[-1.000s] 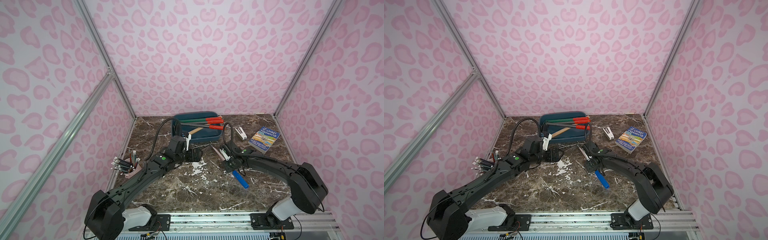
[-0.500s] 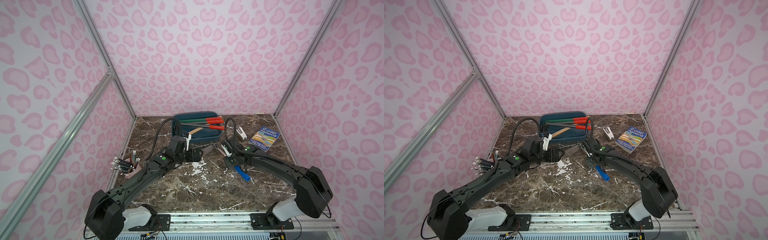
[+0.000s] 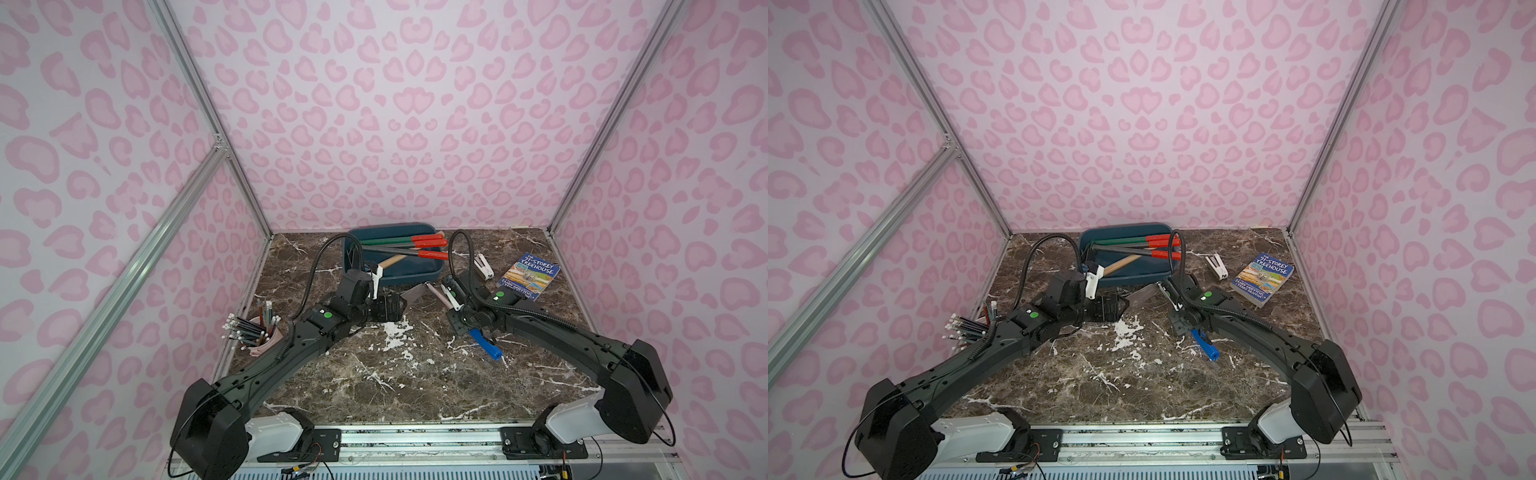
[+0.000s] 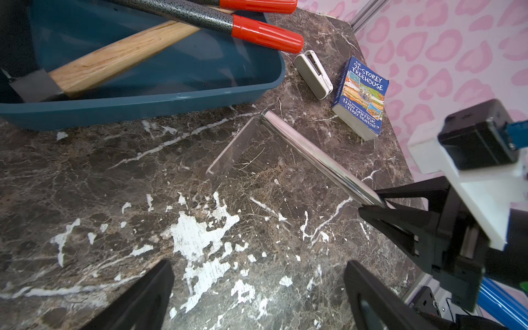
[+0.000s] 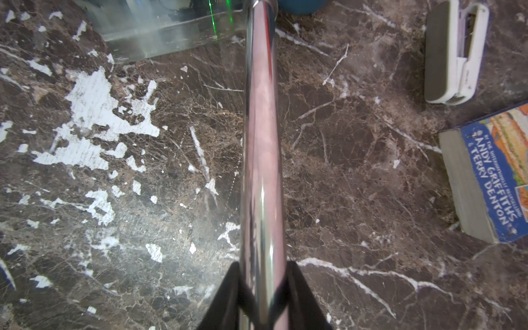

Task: Put the small hoe into the storage box
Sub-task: Pick up the hoe from the center of the board.

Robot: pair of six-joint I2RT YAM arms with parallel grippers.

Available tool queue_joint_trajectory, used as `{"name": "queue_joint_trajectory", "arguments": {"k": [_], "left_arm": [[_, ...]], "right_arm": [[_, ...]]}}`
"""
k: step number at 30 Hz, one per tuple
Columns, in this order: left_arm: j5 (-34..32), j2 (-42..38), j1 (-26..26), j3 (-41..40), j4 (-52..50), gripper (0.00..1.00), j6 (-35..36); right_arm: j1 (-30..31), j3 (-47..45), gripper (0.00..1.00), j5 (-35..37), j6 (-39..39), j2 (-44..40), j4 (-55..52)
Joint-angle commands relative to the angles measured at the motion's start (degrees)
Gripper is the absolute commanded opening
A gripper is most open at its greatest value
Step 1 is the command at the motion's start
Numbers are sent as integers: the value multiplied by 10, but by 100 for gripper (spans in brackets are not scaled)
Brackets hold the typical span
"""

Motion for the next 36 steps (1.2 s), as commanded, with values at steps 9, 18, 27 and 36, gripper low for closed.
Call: {"name": "queue_joint_trajectory", "arguments": {"k": [9, 18, 27, 36], "left_arm": [[-2, 3, 7, 18, 4, 96, 24], [9, 8, 10, 27, 2, 96, 30], [15, 14, 16, 35, -4, 96, 39], [22, 13, 18, 37, -10, 96, 48]], "right_arm": [[8, 32, 0, 43, -27, -20, 10], [10, 36, 0, 76, -52, -18, 41], [15, 6, 0, 88, -128, -60, 133], [16, -38, 0, 94, -193, -99, 237]]}}
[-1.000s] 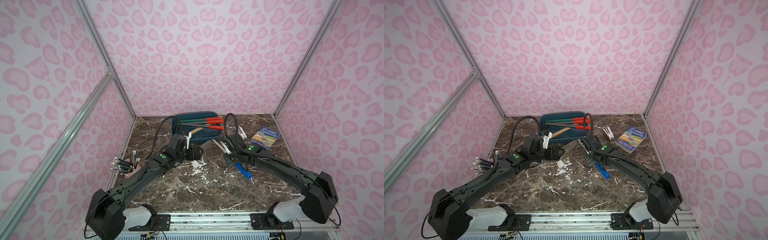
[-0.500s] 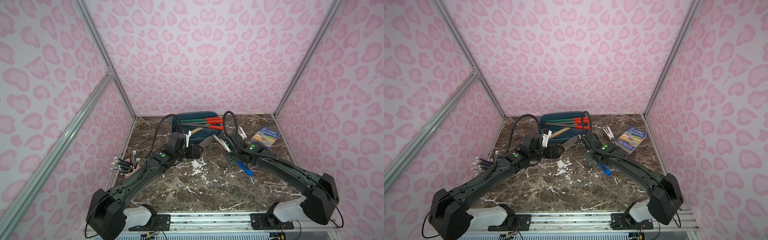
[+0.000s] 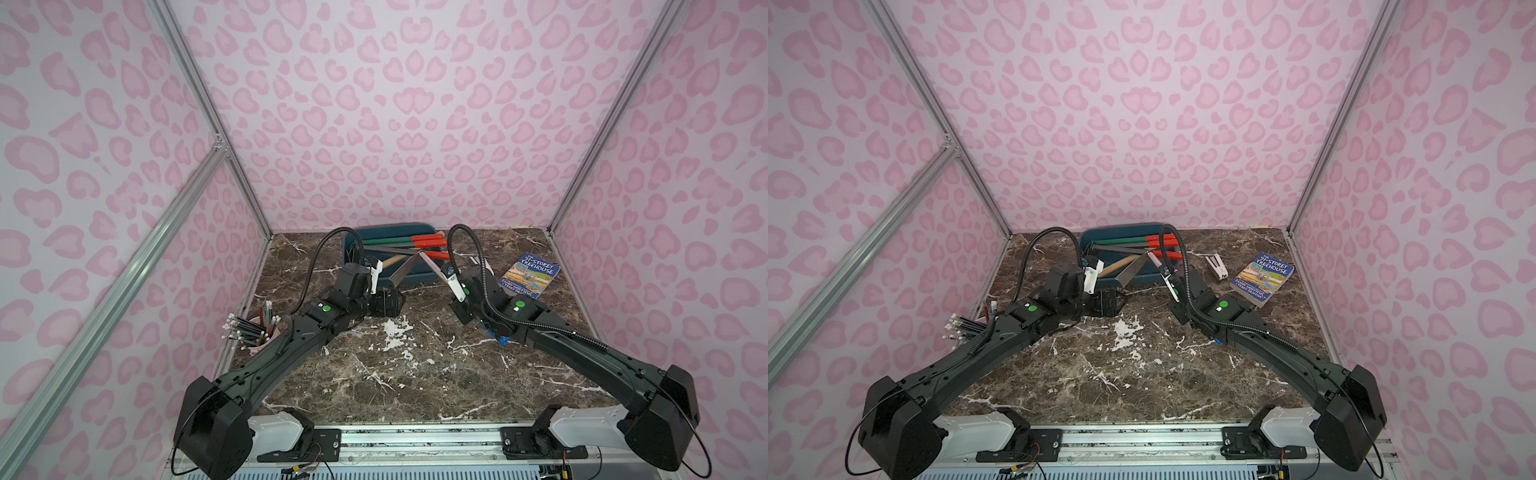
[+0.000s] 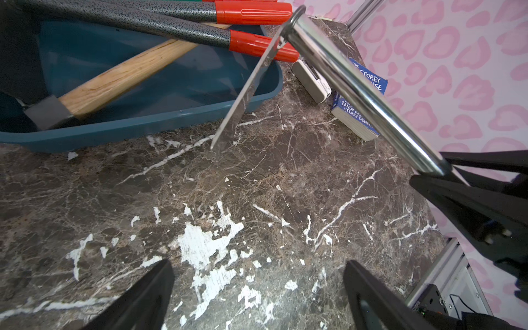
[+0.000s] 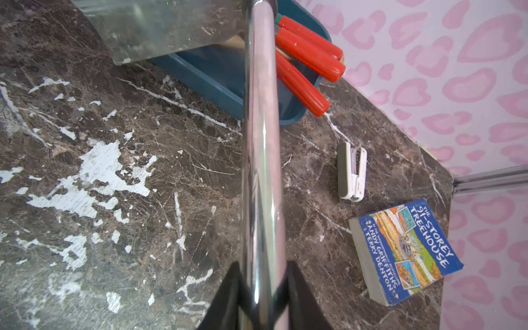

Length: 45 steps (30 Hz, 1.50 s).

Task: Put the small hoe into the storage box
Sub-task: Pick up the hoe from the center of the board, then place the hoe in the storage box.

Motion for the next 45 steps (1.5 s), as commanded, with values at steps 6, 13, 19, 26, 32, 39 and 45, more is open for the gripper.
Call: {"name": "queue_joint_trajectory", "arguments": {"k": [6, 13, 19, 26, 32, 39, 45], "left_arm": [[16, -1, 3, 10, 6, 96, 16], [24, -1, 15, 18, -2, 96, 22], [29, 4, 25, 27, -13, 96, 32], [33, 0, 40, 28, -29, 96, 39], [39, -9, 54, 27, -39, 96, 46], [44, -10, 66, 25, -47, 96, 64], [36, -22, 71, 25, -31, 96, 61]], "right_arm": [[0, -10, 0, 36, -68, 5, 130], [1, -8, 0, 43, -123, 31, 173], [-4, -12, 0, 35, -169, 59, 226], [-26, 6, 0, -3, -212, 93, 278], [-38, 31, 0, -21, -240, 129, 307], [-58, 42, 0, -42, -274, 161, 341], [-77, 34, 0, -69, -292, 174, 370]]}}
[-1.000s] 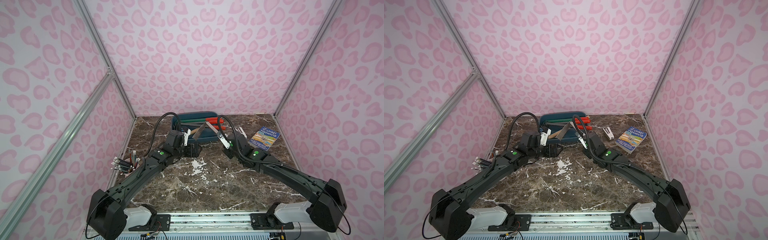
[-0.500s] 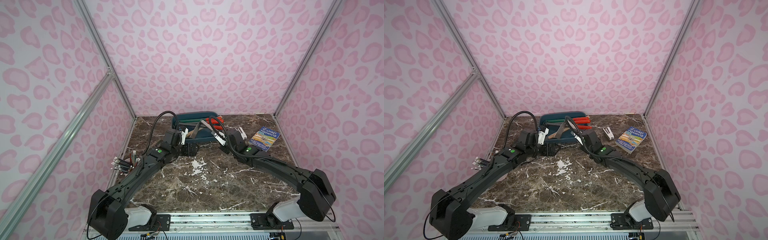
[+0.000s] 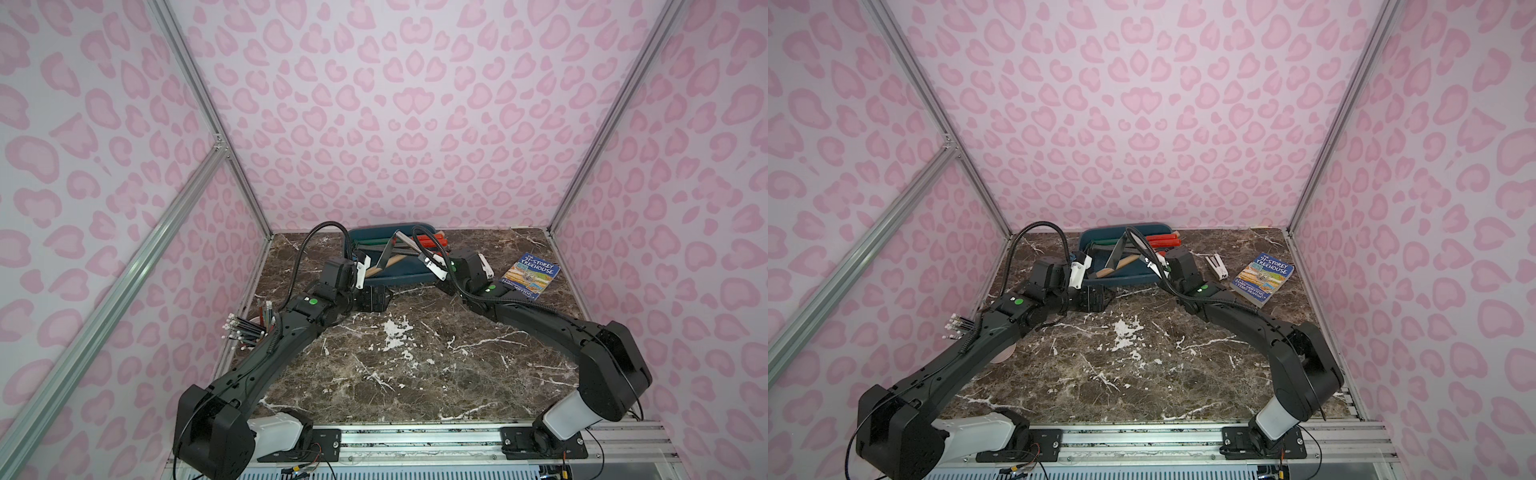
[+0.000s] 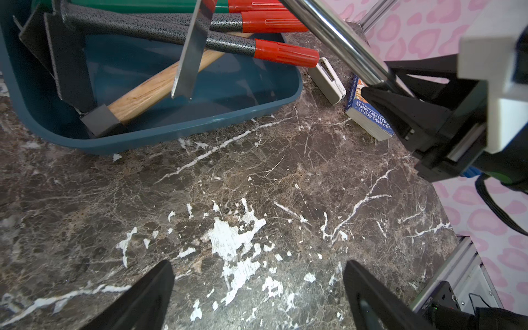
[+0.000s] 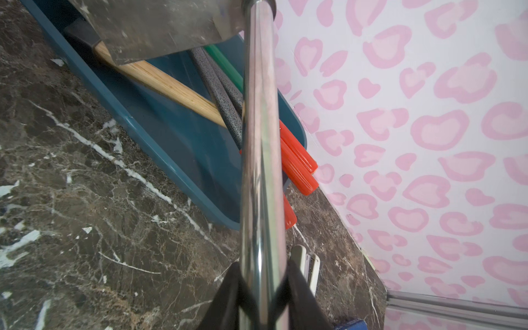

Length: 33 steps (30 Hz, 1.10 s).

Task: Put the small hoe into the storage box
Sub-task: Place the hoe in the storage box.

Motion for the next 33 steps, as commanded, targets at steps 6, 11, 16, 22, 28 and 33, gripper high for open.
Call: {"name": "queue_joint_trajectory", "arguments": {"k": [6, 11, 16, 22, 28, 33], "left_arm": [[5, -11, 4, 12, 32, 96, 11], [1, -12, 5, 13, 27, 96, 19], [-1, -15, 6, 9, 24, 96, 19], [-2, -18, 8, 6, 24, 96, 20], [-4, -19, 13, 6, 22, 96, 21], [-6, -21, 17, 8, 17, 96, 21]], "right_arm": [[-11, 0, 0, -32, -31, 19, 107], [-18, 6, 0, -54, -45, 37, 121], [-25, 26, 0, -79, -68, 58, 126], [-35, 49, 0, -107, -96, 82, 135], [-39, 62, 0, -119, -121, 103, 156], [-44, 78, 0, -137, -136, 123, 159]]}}
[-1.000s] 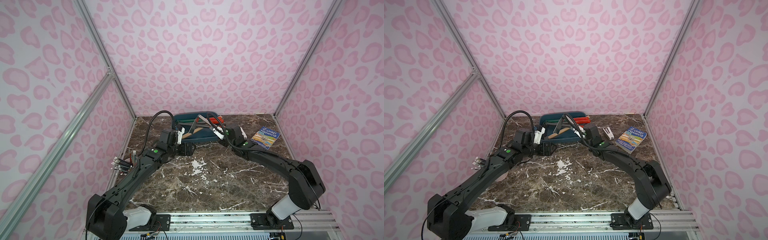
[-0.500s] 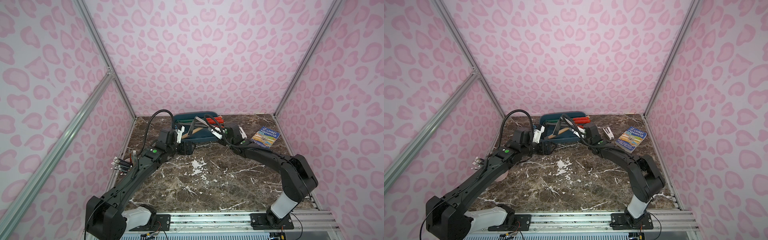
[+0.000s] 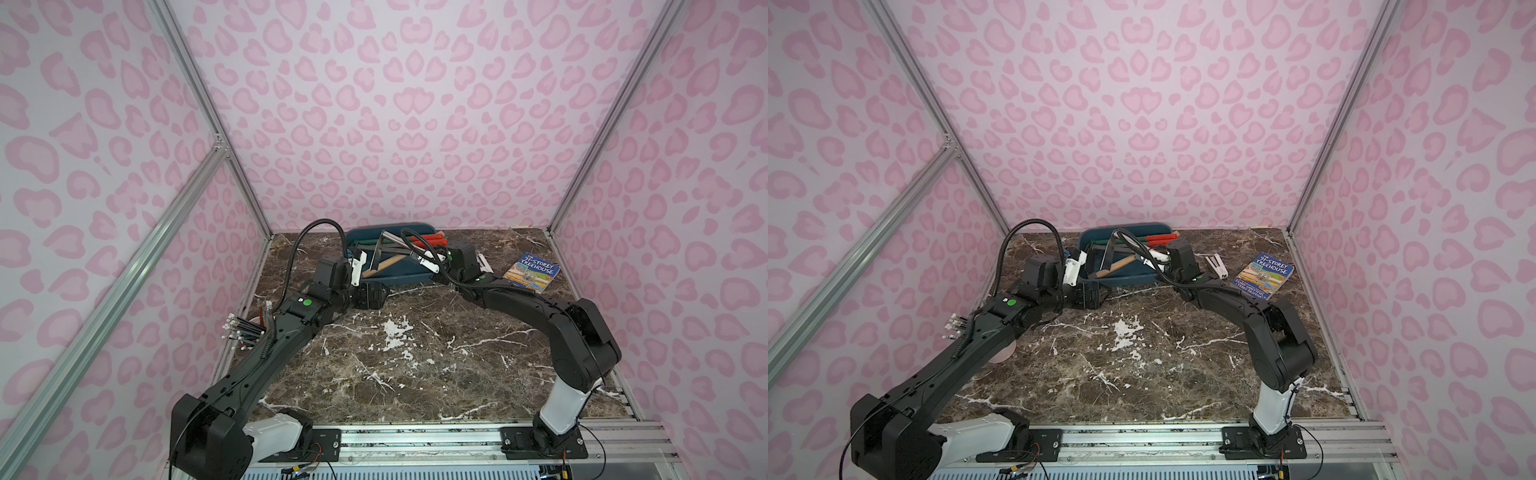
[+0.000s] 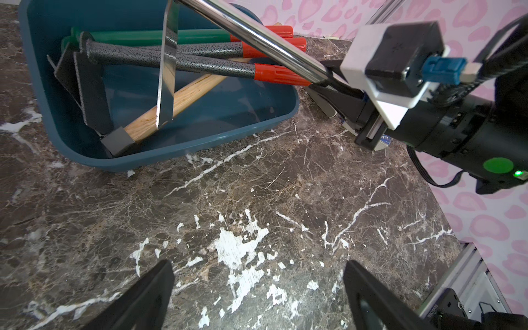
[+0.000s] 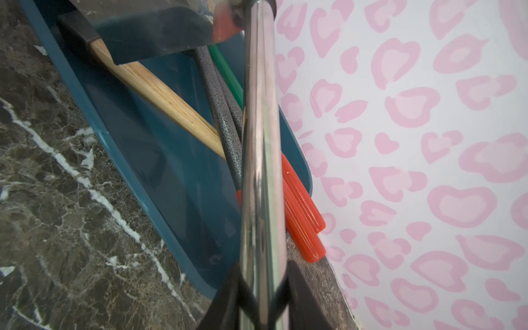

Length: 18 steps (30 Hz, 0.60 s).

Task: Put the small hoe into the storage box
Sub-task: Place the hoe in the storage box.

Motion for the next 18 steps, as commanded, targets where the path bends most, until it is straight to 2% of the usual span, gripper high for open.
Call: {"name": "queue_joint_trajectory", "arguments": {"k": [1, 18], "left_arm": [[-5, -5, 3, 3, 13, 96, 4], [-4, 4, 8, 5, 15, 96, -4]], "right_arm": [[-4, 19, 0, -25, -11, 8, 69], [-5, 64, 0, -60, -44, 75, 86]]}}
